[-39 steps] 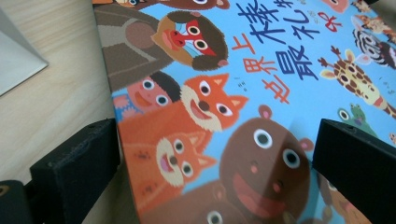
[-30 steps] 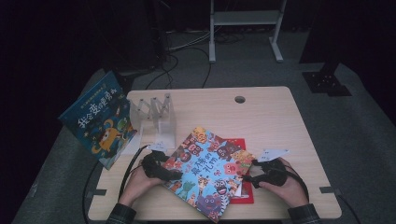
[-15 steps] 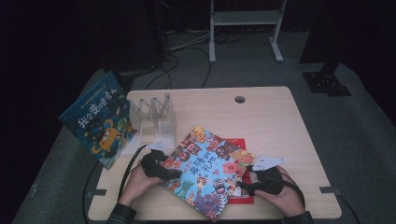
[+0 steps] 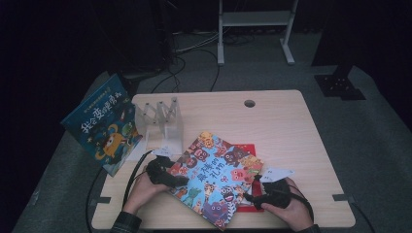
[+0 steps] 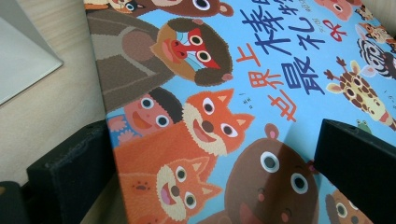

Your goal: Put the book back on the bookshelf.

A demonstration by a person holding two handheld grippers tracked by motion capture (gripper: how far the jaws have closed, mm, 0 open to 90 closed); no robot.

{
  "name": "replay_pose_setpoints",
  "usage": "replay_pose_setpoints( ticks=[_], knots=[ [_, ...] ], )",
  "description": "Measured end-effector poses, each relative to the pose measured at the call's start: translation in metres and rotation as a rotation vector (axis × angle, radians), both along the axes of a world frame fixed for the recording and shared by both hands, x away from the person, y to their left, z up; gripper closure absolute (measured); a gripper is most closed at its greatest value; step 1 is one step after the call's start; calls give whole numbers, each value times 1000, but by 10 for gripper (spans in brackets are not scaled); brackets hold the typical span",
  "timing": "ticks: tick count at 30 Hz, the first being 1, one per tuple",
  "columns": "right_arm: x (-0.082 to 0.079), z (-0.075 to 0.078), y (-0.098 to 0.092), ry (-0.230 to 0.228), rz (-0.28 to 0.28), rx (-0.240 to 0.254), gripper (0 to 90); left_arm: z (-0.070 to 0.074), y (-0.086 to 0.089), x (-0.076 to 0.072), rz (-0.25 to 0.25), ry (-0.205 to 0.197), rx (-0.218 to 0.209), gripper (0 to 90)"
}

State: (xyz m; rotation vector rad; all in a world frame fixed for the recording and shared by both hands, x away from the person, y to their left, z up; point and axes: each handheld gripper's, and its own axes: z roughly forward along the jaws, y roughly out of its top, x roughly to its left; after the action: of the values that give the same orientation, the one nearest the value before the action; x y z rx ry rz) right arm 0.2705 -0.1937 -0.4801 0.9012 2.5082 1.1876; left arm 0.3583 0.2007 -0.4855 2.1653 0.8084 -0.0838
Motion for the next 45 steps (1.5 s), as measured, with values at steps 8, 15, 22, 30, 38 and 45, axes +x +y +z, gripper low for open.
replay_pose_setpoints(
  ticks=[8, 15, 22, 30, 38, 45],
  knots=[
    [2, -2, 5, -1, 7, 7, 190, -2, 7, 2, 3, 19, -12, 0],
    [2, -2, 5, 2, 5, 8, 189, 2, 5, 5, 7, 61, -4, 0],
    [5, -3, 5, 13, -3, 6, 141, 14, 9, 5, 18, 55, -78, 0],
    [7, -3, 8, 14, -2, -3, 122, 45, 9, 0, 7, -12, -89, 0],
    [11, 0, 15, 7, 13, -40, 115, 82, 5, -1, -24, -67, -79, 9],
    [14, 3, 21, -6, 10, -71, 114, 121, -6, 1, -80, -116, -70, 54]
  ],
)
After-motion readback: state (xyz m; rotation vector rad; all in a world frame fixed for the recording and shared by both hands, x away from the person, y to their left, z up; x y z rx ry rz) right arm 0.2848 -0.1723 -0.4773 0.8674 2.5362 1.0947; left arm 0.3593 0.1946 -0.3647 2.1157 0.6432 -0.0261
